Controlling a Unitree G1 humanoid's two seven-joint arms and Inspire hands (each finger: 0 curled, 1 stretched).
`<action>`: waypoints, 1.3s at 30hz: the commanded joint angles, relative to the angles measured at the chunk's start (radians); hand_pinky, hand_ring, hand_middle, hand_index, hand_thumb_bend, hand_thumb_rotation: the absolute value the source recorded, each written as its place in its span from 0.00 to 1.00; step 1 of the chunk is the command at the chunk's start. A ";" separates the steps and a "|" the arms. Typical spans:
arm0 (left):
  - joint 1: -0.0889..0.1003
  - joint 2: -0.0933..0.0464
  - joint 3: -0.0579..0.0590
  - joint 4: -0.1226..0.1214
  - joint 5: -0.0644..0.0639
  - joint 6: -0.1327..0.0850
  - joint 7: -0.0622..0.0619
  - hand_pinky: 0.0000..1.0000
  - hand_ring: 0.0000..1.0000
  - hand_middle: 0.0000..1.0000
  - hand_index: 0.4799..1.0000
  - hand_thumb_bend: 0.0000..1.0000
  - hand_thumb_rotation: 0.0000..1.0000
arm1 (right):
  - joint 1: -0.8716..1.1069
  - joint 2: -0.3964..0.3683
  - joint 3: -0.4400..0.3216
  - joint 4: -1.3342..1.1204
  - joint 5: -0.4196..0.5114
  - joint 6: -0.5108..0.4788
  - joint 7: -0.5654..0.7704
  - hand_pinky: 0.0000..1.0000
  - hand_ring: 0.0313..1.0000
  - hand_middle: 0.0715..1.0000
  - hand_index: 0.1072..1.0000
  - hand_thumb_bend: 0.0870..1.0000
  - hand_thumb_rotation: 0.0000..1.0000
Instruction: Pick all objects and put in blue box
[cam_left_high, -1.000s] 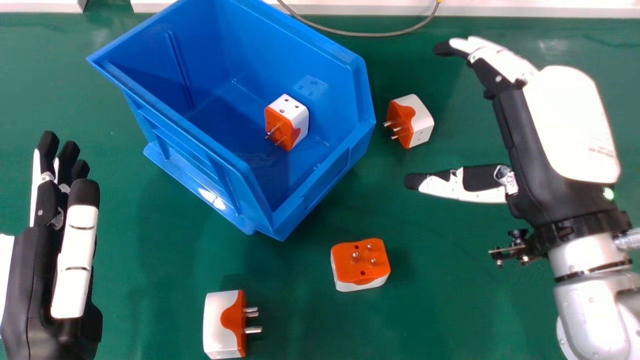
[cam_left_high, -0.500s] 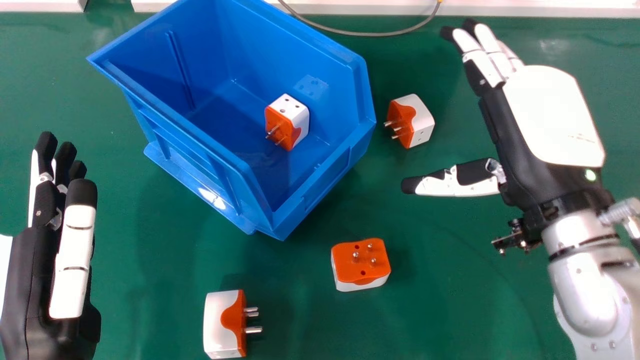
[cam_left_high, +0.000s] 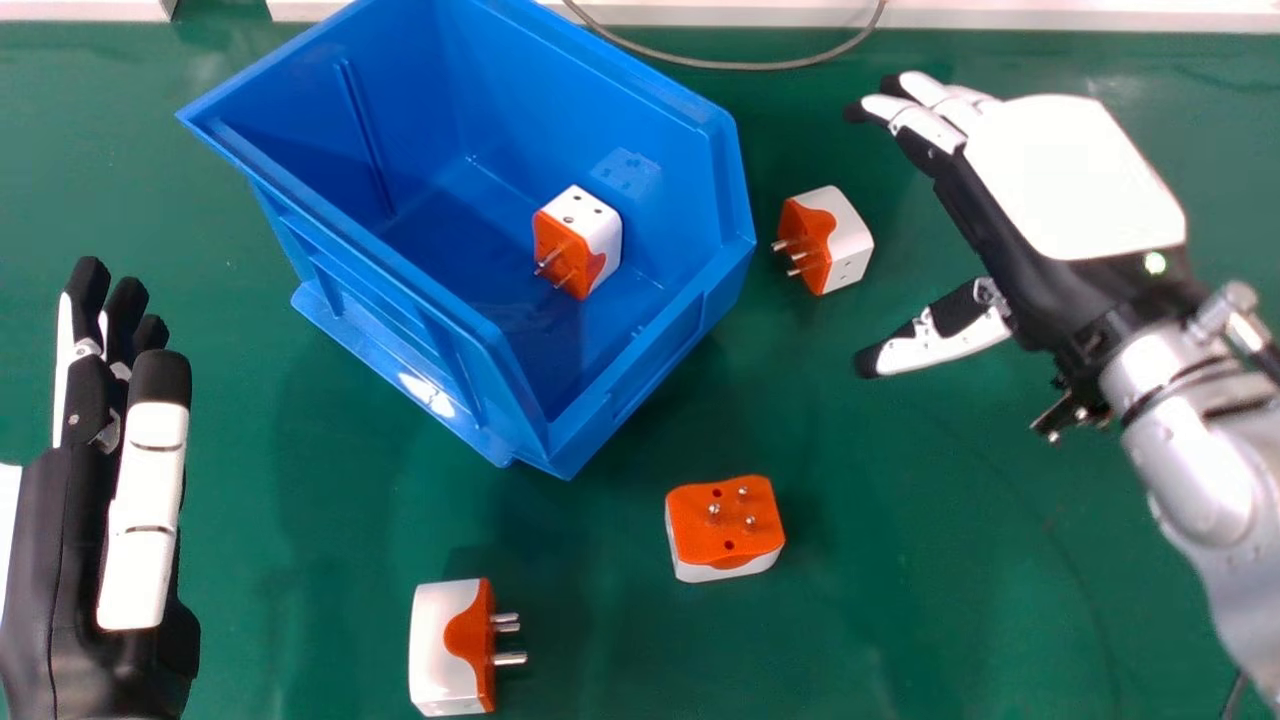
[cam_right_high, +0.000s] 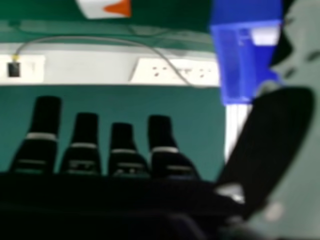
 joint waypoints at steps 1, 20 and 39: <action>0.008 0.004 0.009 -0.037 -0.001 0.004 0.007 1.00 1.00 1.00 1.00 0.65 0.80 | -0.067 -0.036 0.010 0.048 0.008 -0.045 -0.020 0.67 0.83 0.85 0.78 0.92 0.18; 0.018 0.004 0.004 -0.056 0.007 0.015 0.010 0.99 0.99 1.00 1.00 0.65 0.80 | -0.301 -0.047 0.150 0.366 -0.039 -0.128 -0.044 0.63 0.78 0.80 0.74 0.85 0.09; 0.026 0.001 0.001 -0.039 0.002 -0.006 -0.003 0.99 1.00 1.00 1.00 0.65 0.81 | -0.408 -0.001 0.216 0.488 -0.037 -0.078 -0.027 0.66 0.80 0.82 0.76 0.83 0.07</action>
